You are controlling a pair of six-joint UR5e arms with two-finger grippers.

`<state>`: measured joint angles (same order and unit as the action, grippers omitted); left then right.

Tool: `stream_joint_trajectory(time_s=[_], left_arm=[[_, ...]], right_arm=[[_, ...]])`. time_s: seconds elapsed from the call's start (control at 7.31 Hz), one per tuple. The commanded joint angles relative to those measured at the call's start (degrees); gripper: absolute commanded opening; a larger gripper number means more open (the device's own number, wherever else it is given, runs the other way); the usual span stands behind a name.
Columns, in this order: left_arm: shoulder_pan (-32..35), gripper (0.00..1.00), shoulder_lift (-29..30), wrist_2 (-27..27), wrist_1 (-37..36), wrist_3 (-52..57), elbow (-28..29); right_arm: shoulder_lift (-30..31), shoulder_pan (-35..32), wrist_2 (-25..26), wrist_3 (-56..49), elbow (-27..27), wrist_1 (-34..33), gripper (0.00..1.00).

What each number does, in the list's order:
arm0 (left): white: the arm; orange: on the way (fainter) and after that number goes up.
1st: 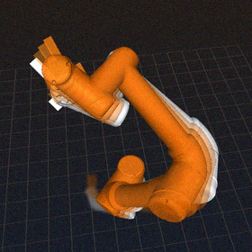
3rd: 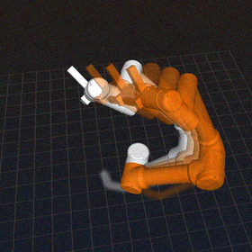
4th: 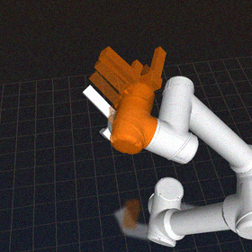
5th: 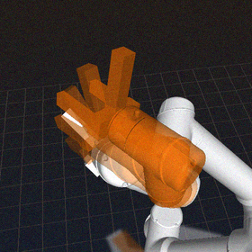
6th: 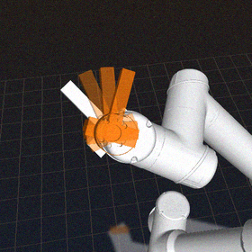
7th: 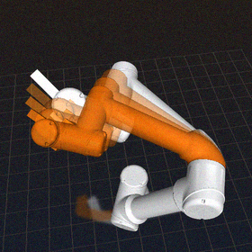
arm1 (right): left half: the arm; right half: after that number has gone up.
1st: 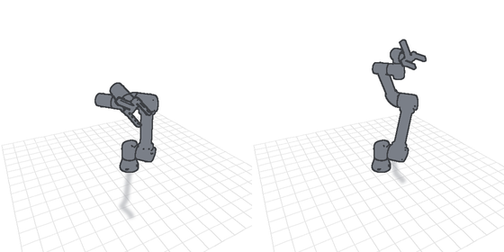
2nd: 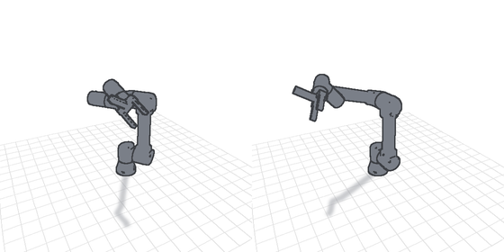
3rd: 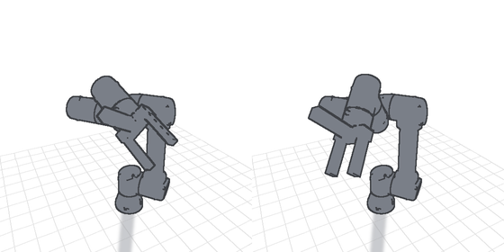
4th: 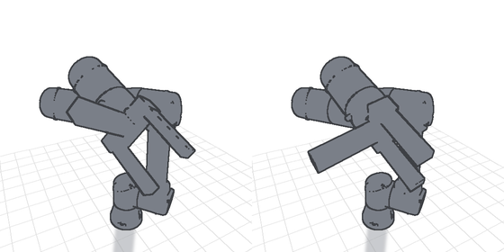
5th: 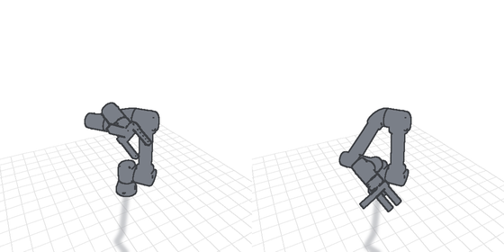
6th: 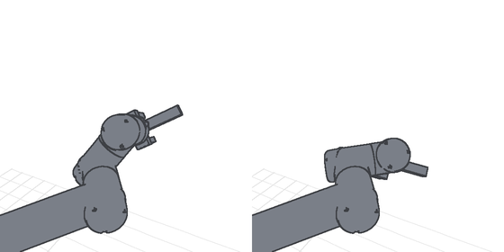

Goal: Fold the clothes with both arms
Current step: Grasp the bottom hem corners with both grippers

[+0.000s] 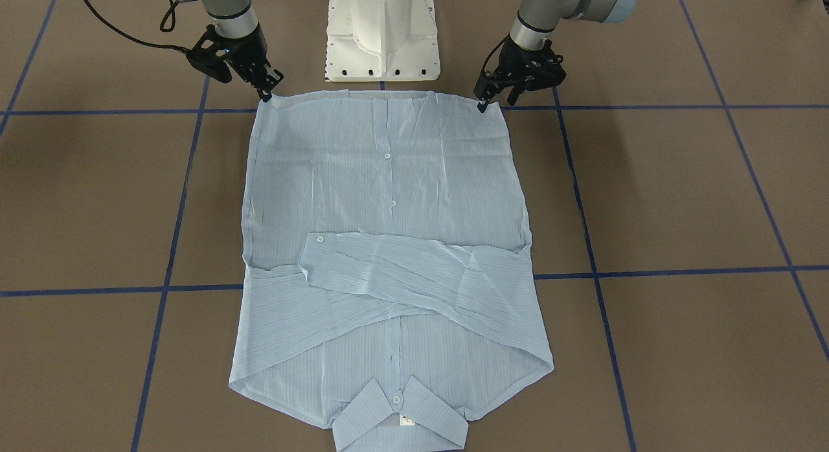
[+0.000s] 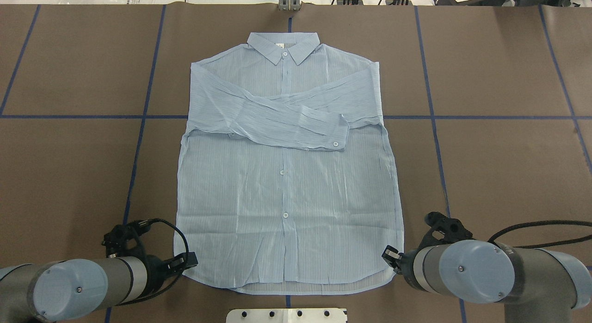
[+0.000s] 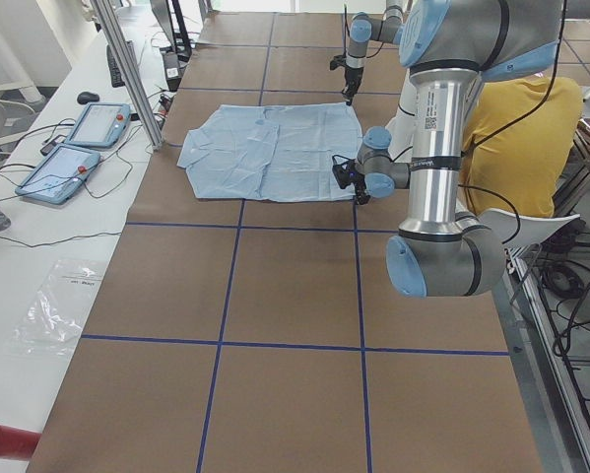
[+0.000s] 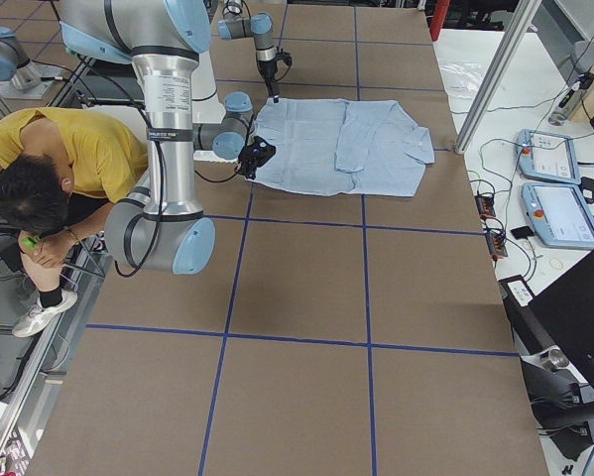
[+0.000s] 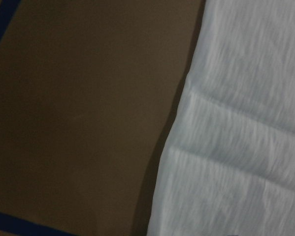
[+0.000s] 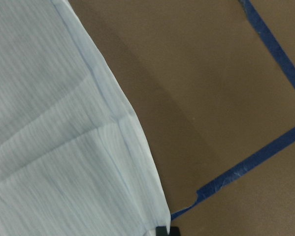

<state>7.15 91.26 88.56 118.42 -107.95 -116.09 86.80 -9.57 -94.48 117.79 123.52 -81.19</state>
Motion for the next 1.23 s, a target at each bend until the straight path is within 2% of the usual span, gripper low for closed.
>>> stream_joint_trajectory(time_s=[0.0,0.14,0.41,0.82,1.09], left_arm=[[-0.91,0.53,0.06,-0.06,-0.55,-0.6,-0.62],[-0.82,0.3,0.06,-0.06,-0.56,-0.6,-1.06],[-0.82,0.0,0.23,-0.06,-2.22,-0.51,-1.5],[-0.03,0.0,-0.47,-1.02,-2.31,-0.42,-3.95],[-0.72,0.0,-0.29,-1.02,-6.76,-0.6,-8.51]], right_arm=[[-0.06,-0.01,-0.01,-0.01,-0.03,-0.02,0.0],[-0.06,-0.18,-0.01,-0.01,0.06,-0.02,0.0],[0.03,-0.27,0.17,-0.01,-0.03,-0.02,0.0],[0.21,-0.8,0.7,-0.01,0.23,-0.02,0.0],[1.08,-1.06,0.61,0.07,2.94,-0.02,0.0]])
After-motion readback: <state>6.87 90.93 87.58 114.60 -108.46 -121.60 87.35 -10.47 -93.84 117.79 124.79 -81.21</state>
